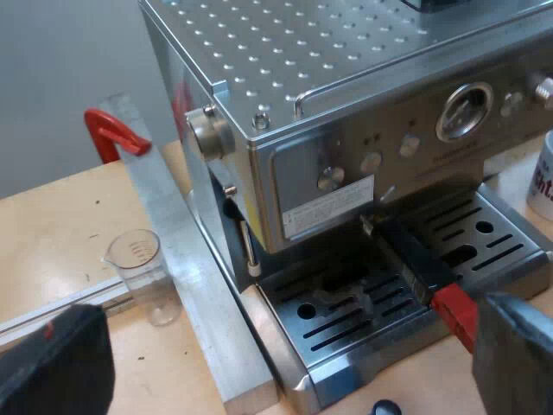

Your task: Put the handle in the coffee machine

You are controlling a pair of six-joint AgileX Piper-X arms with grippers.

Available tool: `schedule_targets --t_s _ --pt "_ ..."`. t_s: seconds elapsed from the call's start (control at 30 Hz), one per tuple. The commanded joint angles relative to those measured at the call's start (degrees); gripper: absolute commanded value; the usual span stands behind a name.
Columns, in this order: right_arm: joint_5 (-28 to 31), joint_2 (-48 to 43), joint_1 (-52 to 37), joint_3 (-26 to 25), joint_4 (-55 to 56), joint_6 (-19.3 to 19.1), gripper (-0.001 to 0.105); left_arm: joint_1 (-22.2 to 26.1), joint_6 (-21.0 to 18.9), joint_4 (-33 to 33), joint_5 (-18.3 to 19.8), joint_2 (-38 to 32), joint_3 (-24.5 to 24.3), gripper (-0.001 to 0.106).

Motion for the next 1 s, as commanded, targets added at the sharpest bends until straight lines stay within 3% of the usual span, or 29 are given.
schedule_targets --t_s 0.03,0.43,0.57,0.8,1.0 --pt "-0.13 -5.75 -0.40 0.59 0.05 -0.90 0.089 0.79 0.18 0.52 -0.54 -1.49 -0.25 0.085" --pt "-0.13 -23.42 -0.28 4.44 0.05 -0.90 0.089 1.54 2.03 0.81 -0.54 -15.66 -0.25 0.085" --pt "-0.13 -28.29 -0.28 5.18 0.05 -1.35 0.089 1.54 2.03 5.75 -0.54 -19.36 0.02 0.085" --pt "-0.13 -36.04 -0.28 6.52 0.05 -1.83 0.089 1.43 2.03 10.32 -0.54 -25.47 4.12 0.085" --pt "-3.47 -36.44 -0.28 6.68 3.99 -2.37 0.089 0.67 2.03 13.70 -0.12 -30.52 9.69 0.085"
